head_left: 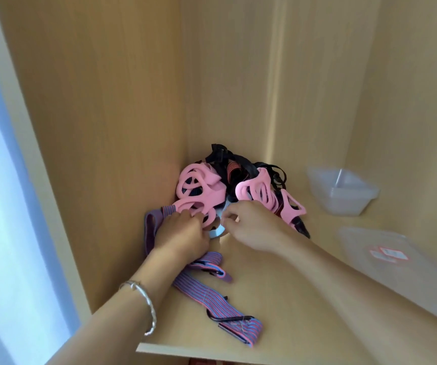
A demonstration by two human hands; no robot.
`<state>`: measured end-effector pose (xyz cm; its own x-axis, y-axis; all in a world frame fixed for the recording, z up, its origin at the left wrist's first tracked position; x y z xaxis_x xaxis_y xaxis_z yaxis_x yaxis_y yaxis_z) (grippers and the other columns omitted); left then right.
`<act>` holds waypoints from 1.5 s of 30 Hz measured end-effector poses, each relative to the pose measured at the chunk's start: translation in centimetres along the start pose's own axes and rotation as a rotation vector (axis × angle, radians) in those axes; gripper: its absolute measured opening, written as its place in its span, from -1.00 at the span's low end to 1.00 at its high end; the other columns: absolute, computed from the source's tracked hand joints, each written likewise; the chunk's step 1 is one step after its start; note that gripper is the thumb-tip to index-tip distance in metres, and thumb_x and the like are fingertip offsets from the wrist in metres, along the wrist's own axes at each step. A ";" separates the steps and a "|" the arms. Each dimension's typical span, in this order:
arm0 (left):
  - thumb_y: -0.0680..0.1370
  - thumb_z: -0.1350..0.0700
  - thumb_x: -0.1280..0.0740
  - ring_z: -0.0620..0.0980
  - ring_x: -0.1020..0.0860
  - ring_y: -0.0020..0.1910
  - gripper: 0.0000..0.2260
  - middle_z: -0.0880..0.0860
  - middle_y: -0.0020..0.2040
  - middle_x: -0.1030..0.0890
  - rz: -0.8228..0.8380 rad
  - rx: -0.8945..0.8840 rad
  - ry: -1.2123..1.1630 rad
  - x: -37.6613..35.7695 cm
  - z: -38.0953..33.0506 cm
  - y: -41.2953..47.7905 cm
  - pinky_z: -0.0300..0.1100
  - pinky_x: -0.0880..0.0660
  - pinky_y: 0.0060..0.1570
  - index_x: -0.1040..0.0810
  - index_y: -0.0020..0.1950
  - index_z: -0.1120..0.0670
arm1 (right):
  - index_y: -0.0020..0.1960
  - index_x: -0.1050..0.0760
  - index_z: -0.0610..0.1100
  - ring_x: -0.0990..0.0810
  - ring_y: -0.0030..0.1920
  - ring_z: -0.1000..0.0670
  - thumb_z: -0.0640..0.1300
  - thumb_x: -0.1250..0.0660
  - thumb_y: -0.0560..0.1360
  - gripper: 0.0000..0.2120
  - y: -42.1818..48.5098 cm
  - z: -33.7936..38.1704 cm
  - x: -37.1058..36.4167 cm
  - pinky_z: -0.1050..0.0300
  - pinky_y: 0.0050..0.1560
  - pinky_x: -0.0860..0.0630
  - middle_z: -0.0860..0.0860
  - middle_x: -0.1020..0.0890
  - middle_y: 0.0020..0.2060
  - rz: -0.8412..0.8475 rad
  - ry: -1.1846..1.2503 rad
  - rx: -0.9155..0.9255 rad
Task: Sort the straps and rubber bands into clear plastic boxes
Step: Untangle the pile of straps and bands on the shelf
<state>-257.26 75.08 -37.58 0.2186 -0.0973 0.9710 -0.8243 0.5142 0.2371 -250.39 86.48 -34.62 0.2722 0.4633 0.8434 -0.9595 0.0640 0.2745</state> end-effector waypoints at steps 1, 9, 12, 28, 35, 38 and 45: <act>0.57 0.00 -0.18 0.18 -0.44 0.25 -0.64 0.17 0.27 -0.46 0.004 0.012 0.013 0.0 -0.1 0.1 -0.09 -0.36 0.15 -0.41 0.32 0.11 | -0.01 -0.61 -0.13 -0.55 -0.18 -0.04 -0.14 -0.19 0.56 -0.79 0.3 0.1 0.2 0.04 -0.18 -0.51 -0.04 -0.64 -0.11 -0.026 -0.011 0.006; 0.57 0.09 -0.20 0.21 -0.41 0.22 -0.68 0.20 0.25 -0.41 -0.213 -0.013 -0.155 3.7 -3.2 5.1 0.01 -0.37 0.10 -0.39 0.30 0.14 | -0.21 -0.48 -0.06 -0.50 -0.12 -0.12 -0.27 -0.14 0.51 -0.78 2.5 0.5 2.4 0.01 -0.18 -0.46 -0.04 -0.52 -0.18 -0.121 -0.129 0.066; 0.58 0.05 -0.17 0.20 -0.40 0.23 -0.65 0.15 0.26 -0.43 -0.224 -0.044 -0.150 2.0 -3.2 5.8 0.01 -0.34 0.14 -0.38 0.35 0.09 | 0.22 -0.55 -0.09 -0.52 0.15 -0.10 -0.24 -0.15 0.54 -0.68 4.0 -0.9 3.8 -0.02 0.15 -0.44 -0.06 -0.55 0.11 -0.168 -0.257 0.056; 0.56 0.07 -0.27 0.19 -0.37 0.29 -0.48 0.16 0.30 -0.45 -0.399 -0.128 -0.670 1.6 -2.3 6.9 -0.03 -0.30 0.22 -0.24 0.51 0.09 | 0.02 -0.58 -0.23 -0.60 -0.04 -0.20 -0.22 -0.25 0.51 -0.84 13.0 -2.0 4.6 -0.03 -0.03 -0.52 -0.18 -0.65 -0.06 -0.313 -0.051 0.040; 0.55 -0.05 -0.34 -0.08 -0.24 0.43 -0.29 0.05 0.48 -0.29 -0.407 -0.022 -1.041 2.4 -1.6 6.6 -0.32 -0.14 0.26 -0.01 0.57 0.02 | 0.02 -0.49 0.02 -0.60 -0.16 0.05 -0.25 -0.27 0.53 -0.82 9.3 5.2 11.7 0.04 0.05 -0.57 0.07 -0.60 -0.24 -0.561 0.485 0.210; 0.50 -0.12 -0.37 -0.04 -0.22 0.48 -0.19 0.02 0.52 -0.23 -0.376 -0.002 -1.154 2.2 -1.6 6.8 -0.08 -0.17 0.45 0.05 0.58 -0.04 | 0.07 -0.50 -0.05 -0.58 -0.24 0.12 -0.29 -0.27 0.56 -0.82 7.2 7.6 12.0 0.11 -0.02 -0.58 0.06 -0.57 -0.23 -0.497 0.697 0.281; 0.52 -0.03 -0.36 -0.32 -0.53 -0.11 -0.67 -0.20 -0.07 -0.56 -0.464 0.023 -1.254 4.4 -1.9 5.4 -0.49 -0.39 -0.15 -0.43 0.22 0.04 | 0.05 -0.52 -0.11 -0.58 -0.19 0.05 -0.34 -0.23 0.58 -0.82 3.9 9.4 10.4 0.22 -0.13 -0.53 -0.05 -0.56 -0.12 -0.270 1.066 0.379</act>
<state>-259.77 79.04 -32.12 -0.1351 -0.9760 0.1707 -0.8161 0.2073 0.5395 -250.60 83.25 -20.44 0.0924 0.9953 -0.0303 -0.7471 0.0894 0.6587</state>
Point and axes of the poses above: each hand's wrist, its own y-axis towards the middle knuckle, its own x-axis out of the back of the hand, z = x × y, the point moved 6 cm from there along y, towards the middle knuckle
